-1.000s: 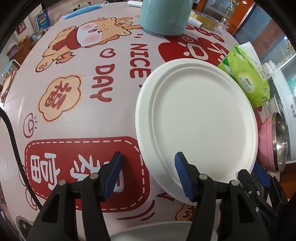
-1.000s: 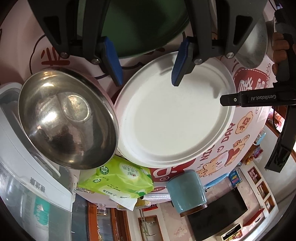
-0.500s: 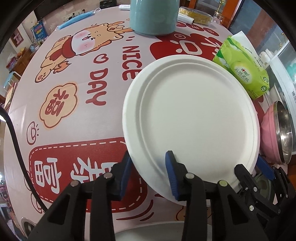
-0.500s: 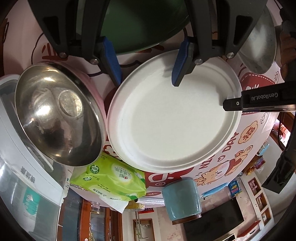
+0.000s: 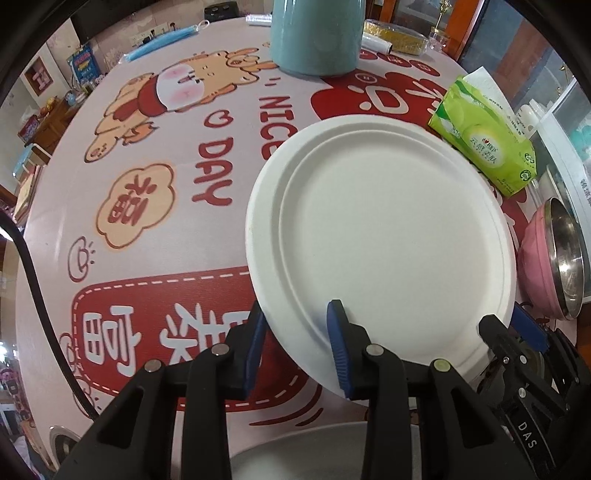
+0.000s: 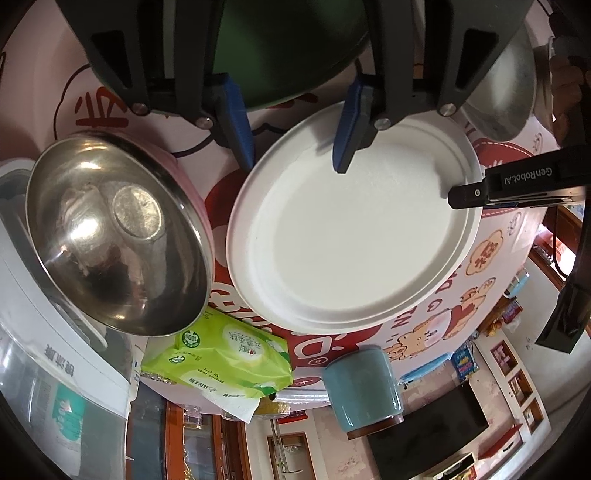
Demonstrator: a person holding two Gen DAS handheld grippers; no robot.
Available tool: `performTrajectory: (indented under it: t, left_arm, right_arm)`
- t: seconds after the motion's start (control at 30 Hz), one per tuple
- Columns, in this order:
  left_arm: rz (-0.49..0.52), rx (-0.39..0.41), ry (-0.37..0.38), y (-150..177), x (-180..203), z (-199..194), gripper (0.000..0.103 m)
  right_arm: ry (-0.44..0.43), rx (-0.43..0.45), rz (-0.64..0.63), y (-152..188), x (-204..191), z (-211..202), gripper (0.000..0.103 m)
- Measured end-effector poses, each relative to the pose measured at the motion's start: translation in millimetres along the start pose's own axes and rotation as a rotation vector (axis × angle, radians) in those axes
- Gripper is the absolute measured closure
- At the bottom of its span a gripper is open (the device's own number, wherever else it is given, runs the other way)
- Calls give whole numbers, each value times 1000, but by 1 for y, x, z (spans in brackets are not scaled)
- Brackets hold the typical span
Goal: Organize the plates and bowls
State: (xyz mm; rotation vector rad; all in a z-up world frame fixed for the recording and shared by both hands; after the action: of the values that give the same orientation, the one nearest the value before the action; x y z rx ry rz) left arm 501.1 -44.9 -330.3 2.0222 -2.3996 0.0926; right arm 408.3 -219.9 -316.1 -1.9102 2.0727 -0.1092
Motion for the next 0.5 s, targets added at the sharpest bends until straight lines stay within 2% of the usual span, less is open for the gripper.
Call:
performTrajectory:
  t: [0.5]
  left_arm:
    - [-12,62,1,9,0,-48,71]
  right_arm:
    - [-34,82,-7,-2,-8,-47,60]
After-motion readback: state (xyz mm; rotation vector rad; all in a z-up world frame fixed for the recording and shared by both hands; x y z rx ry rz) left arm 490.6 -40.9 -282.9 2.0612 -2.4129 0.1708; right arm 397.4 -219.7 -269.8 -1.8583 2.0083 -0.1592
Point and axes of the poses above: each gripper's, at about its wrist camera, not at the fingertips, and z roughly the way its jaws point, x to its right, y to its underside, the point moved 10 cm from there along z, roughly the way its jaws point, and after that the axes turned 15 degrees about -x, right-handed, at the moved point
